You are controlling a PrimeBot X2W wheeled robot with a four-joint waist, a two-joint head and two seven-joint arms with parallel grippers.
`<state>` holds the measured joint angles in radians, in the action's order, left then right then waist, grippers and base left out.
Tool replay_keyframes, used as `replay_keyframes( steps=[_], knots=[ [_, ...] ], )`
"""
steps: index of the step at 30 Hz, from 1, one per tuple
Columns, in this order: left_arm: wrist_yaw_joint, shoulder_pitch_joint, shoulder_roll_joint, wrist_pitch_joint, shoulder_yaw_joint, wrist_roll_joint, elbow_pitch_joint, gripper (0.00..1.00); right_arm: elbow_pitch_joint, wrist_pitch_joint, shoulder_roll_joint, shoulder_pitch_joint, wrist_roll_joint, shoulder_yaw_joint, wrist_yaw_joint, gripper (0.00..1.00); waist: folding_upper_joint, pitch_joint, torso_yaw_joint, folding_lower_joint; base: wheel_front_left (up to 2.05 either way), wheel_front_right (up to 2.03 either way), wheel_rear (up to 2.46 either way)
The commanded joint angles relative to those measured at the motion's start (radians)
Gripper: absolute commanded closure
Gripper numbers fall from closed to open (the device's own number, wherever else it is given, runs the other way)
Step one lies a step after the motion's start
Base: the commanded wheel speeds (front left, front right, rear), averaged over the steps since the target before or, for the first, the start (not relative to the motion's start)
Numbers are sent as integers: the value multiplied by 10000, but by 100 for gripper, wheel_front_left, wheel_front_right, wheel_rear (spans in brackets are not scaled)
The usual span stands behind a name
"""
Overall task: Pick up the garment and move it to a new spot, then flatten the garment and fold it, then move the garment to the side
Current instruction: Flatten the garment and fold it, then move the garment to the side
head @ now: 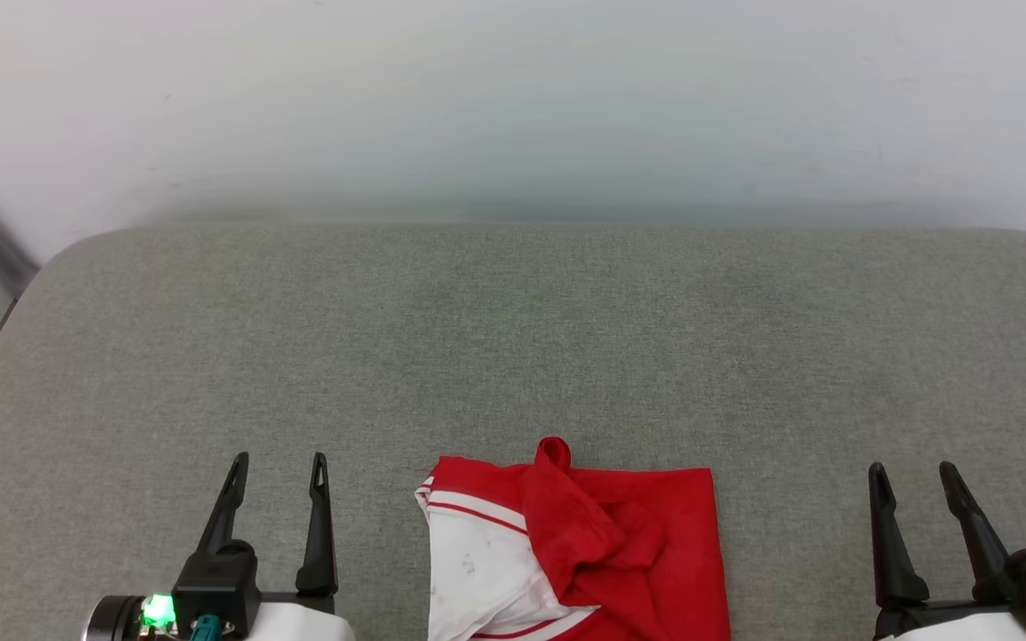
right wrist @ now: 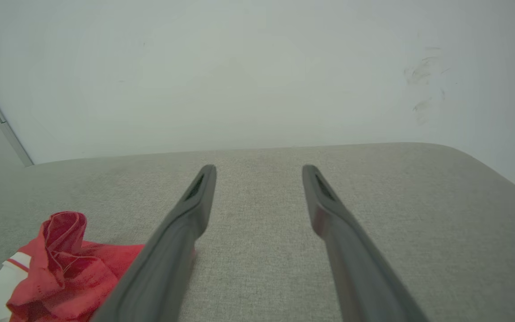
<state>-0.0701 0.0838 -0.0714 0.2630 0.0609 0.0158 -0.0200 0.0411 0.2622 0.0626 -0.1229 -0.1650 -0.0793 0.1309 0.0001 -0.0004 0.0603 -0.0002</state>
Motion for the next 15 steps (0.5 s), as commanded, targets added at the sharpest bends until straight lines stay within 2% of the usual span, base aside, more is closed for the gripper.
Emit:
replay_keyframes(
  steps=[1,8,12,15],
  knots=[
    [-12,124,7,22,3,32,35,0,-58,25,-26,-63,26,-9,-4,0,-1,1,-4,2,0,0,0],
    [-3,97,33,22,-56,39,22,0,-560,29,-58,340,164,-66,-4,0,-1,36,-26,2,0,0,0],
    [-9,34,54,22,-36,66,27,0,-1056,30,604,1195,246,-95,-4,0,-1,133,-19,2,0,0,0],
    [12,-82,76,22,-23,95,9,0,-1274,-293,1421,2156,113,261,-4,0,-1,251,-7,2,0,0,0]
  ],
)
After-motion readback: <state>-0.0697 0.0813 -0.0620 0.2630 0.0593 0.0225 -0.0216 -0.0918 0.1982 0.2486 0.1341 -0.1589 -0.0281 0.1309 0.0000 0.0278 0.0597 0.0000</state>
